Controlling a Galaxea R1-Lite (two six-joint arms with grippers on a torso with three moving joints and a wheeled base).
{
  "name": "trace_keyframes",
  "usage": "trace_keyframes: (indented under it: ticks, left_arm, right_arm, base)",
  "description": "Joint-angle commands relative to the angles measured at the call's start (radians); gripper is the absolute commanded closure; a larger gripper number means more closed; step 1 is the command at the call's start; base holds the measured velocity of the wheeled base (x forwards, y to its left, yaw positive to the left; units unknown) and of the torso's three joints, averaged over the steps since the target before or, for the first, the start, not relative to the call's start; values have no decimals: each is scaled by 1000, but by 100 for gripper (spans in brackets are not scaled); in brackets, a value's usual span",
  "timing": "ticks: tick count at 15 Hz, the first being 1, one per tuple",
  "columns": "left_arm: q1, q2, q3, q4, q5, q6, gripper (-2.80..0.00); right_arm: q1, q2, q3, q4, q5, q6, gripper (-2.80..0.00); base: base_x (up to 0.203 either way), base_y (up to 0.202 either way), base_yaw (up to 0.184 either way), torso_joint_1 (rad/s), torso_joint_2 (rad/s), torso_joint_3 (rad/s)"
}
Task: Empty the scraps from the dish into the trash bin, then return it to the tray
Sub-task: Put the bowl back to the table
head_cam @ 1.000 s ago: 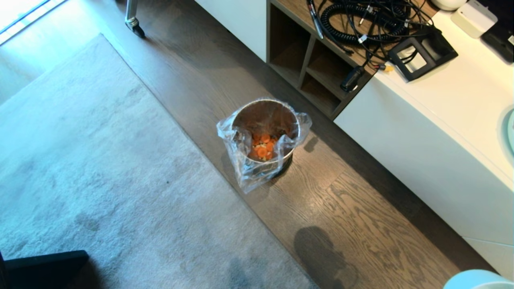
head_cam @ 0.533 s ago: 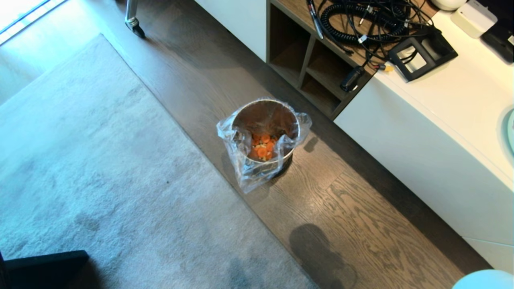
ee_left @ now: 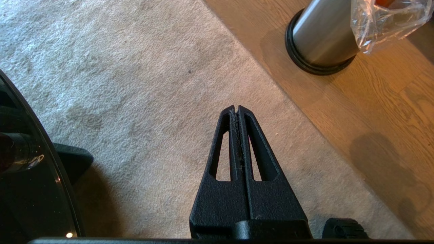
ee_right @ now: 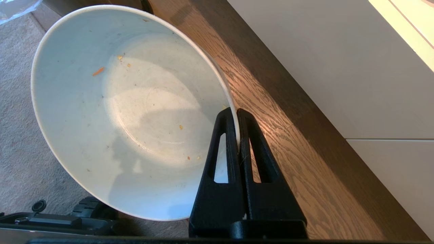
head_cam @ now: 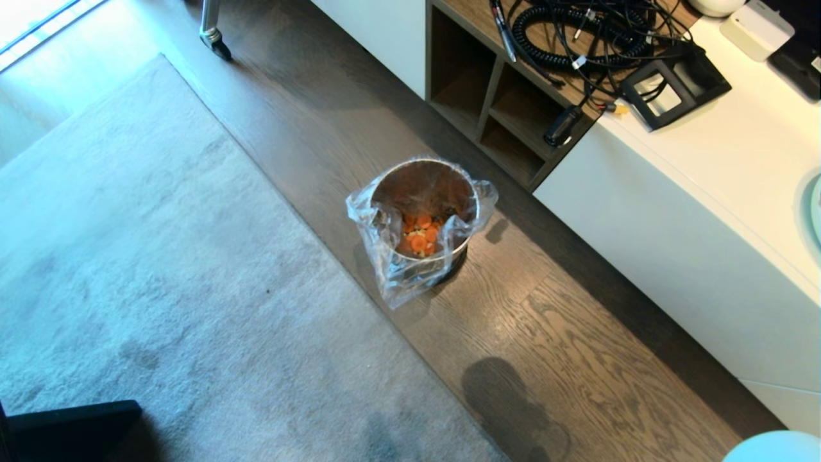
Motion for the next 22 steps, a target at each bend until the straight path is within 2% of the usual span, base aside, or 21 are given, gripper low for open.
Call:
trace_keyframes:
  ticks: [1,8,22]
  left_arm:
    - [0,0,0,0,0,0,0]
    - [0,0,0,0,0,-1,0]
    - [0,0,0,0,0,-1,0]
  right_arm:
    - [1,3,0,0,1,-1,0]
    - [1,3,0,0,1,-1,0]
    - [1,3,0,0,1,-1,0]
  base:
    - [0,0,0,0,0,0]
    - [0,0,0,1,1,17]
    - [0,0,0,2,3,194]
